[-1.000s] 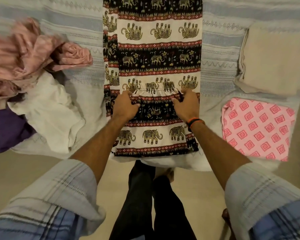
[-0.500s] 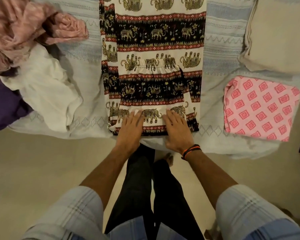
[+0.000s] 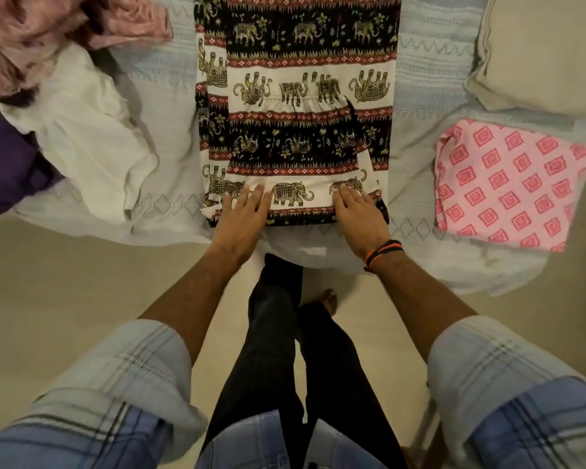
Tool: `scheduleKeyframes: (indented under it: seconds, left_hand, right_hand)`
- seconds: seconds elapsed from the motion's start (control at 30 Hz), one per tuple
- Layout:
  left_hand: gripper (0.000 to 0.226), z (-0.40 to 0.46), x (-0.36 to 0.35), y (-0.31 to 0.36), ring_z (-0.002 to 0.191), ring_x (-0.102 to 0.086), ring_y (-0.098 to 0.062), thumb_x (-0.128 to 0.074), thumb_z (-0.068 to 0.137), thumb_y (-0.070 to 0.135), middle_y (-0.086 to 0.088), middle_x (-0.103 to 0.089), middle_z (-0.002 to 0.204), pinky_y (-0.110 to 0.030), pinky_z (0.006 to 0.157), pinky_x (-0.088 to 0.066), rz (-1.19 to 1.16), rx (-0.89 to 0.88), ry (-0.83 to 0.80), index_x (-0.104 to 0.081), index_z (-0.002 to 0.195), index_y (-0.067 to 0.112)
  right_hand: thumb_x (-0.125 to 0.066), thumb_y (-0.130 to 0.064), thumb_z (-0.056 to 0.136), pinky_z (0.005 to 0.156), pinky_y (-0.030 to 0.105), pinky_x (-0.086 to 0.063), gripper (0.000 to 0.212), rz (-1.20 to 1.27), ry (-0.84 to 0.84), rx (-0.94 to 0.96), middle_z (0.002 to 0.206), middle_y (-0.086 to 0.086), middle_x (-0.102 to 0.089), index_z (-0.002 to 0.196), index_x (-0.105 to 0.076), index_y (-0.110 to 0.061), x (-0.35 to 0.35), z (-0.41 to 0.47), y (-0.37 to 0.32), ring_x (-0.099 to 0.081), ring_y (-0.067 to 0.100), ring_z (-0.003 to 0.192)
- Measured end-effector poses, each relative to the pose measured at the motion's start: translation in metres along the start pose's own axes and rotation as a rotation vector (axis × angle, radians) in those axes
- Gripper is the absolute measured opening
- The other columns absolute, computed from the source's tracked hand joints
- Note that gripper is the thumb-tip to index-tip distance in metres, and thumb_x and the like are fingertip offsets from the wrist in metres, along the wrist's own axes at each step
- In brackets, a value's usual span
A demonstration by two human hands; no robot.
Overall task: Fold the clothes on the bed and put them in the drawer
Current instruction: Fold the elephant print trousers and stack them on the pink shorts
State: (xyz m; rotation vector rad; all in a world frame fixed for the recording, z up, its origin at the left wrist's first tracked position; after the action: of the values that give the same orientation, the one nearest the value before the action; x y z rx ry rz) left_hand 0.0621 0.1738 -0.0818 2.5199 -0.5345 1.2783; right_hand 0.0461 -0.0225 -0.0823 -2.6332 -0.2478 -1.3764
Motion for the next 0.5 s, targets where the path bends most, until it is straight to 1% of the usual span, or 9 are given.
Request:
scheduleKeyframes:
  seconds: [0.07, 0.1, 0.13, 0.2, 0.23, 0.27, 0.33, 0.4, 0.5]
  left_hand:
    - [0.076, -0.009, 0.015, 0.000, 0.149, -0.015, -0.033, -0.051, 0.089, -0.007, -0.014, -0.012, 0.162, -0.054, 0.118, -0.020, -0.007, 0.006, 0.007, -0.014, 0.154, 0.009]
    - [0.072, -0.014, 0.023, 0.002, 0.146, -0.025, -0.033, -0.053, 0.089, -0.006, -0.015, -0.022, 0.160, -0.052, 0.117, -0.026, -0.008, 0.002, 0.020, -0.021, 0.152, 0.009]
    - [0.067, -0.020, 0.032, 0.004, 0.139, -0.037, -0.033, -0.055, 0.088, -0.005, -0.014, -0.033, 0.155, -0.049, 0.112, -0.035, -0.009, -0.003, 0.043, -0.030, 0.148, 0.009]
    - [0.053, -0.034, 0.049, 0.009, 0.116, -0.056, -0.031, -0.056, 0.087, -0.004, -0.011, -0.054, 0.135, -0.044, 0.095, -0.049, 0.000, -0.006, 0.077, -0.045, 0.137, 0.010]
    - [0.048, -0.044, 0.058, 0.012, 0.107, -0.060, -0.030, -0.055, 0.087, -0.004, -0.010, -0.059, 0.126, -0.043, 0.088, -0.051, -0.001, 0.004, 0.083, -0.049, 0.132, 0.011]
    - [0.045, -0.051, 0.063, 0.015, 0.104, -0.061, -0.030, -0.054, 0.087, -0.005, -0.008, -0.061, 0.120, -0.043, 0.083, -0.052, -0.007, 0.016, 0.080, -0.051, 0.129, 0.011]
    - [0.042, -0.070, 0.070, 0.022, 0.103, -0.062, -0.030, -0.053, 0.087, -0.005, -0.007, -0.063, 0.117, -0.042, 0.081, -0.051, -0.014, 0.038, 0.078, -0.054, 0.126, 0.013]
    - [0.041, -0.087, 0.071, 0.030, 0.103, -0.062, -0.030, -0.054, 0.086, -0.003, -0.007, -0.065, 0.115, -0.041, 0.081, -0.051, 0.002, 0.045, 0.075, -0.055, 0.123, 0.014]
    - [0.041, -0.113, 0.068, 0.044, 0.103, -0.062, -0.030, -0.055, 0.086, -0.002, -0.010, -0.065, 0.113, -0.042, 0.081, -0.051, 0.048, 0.045, 0.065, -0.054, 0.124, 0.014]
  right_hand:
    - [-0.041, 0.007, 0.098, 0.121, 0.046, -0.021, 0.060, 0.034, 0.018, -0.004, 0.159, 0.024, -0.023, 0.153, -0.019, 0.002, 0.015, -0.011, 0.002, -0.023, 0.034, 0.149]
    - [-0.040, 0.007, 0.097, 0.120, 0.046, -0.025, 0.056, 0.052, 0.029, -0.002, 0.157, 0.024, -0.028, 0.151, -0.025, 0.003, 0.022, -0.016, 0.002, -0.029, 0.035, 0.146]
    - [-0.040, 0.007, 0.096, 0.117, 0.046, -0.031, 0.052, 0.066, 0.047, 0.000, 0.152, 0.025, -0.036, 0.147, -0.033, 0.004, 0.028, -0.022, 0.002, -0.037, 0.036, 0.141]
    - [-0.044, 0.006, 0.093, 0.102, 0.045, -0.045, 0.039, 0.053, 0.085, 0.014, 0.134, 0.022, -0.055, 0.132, -0.050, 0.002, 0.040, -0.035, 0.001, -0.054, 0.036, 0.121]
    - [-0.045, 0.006, 0.092, 0.093, 0.045, -0.049, 0.033, 0.043, 0.110, 0.019, 0.124, 0.019, -0.060, 0.123, -0.055, 0.001, 0.046, -0.045, 0.001, -0.059, 0.036, 0.110]
    - [-0.045, 0.006, 0.092, 0.086, 0.045, -0.050, 0.028, 0.040, 0.127, 0.020, 0.116, 0.017, -0.063, 0.116, -0.058, -0.001, 0.051, -0.052, 0.001, -0.061, 0.036, 0.103]
    - [-0.044, 0.005, 0.093, 0.077, 0.045, -0.050, 0.024, 0.038, 0.149, 0.015, 0.107, 0.016, -0.065, 0.109, -0.060, -0.002, 0.060, -0.073, 0.000, -0.062, 0.036, 0.095]
    - [-0.043, 0.006, 0.092, 0.076, 0.044, -0.050, 0.026, 0.017, 0.143, 0.007, 0.103, 0.016, -0.066, 0.110, -0.060, -0.003, 0.063, -0.091, 0.000, -0.062, 0.036, 0.093]
    - [-0.042, 0.003, 0.093, 0.080, 0.044, -0.051, 0.033, -0.005, 0.145, 0.003, 0.106, 0.016, -0.067, 0.118, -0.062, -0.007, 0.060, -0.118, -0.001, -0.063, 0.036, 0.097]
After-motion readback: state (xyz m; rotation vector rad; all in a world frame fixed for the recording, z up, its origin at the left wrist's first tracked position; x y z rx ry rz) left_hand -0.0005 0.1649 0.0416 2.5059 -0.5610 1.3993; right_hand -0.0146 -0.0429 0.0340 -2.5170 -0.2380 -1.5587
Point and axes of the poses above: each hand's wrist, its own z-axis towards the middle knuckle, its own x-axis out of the back of the hand, y = z × x, the point moved 6 cm from there along z, towards the middle knuckle
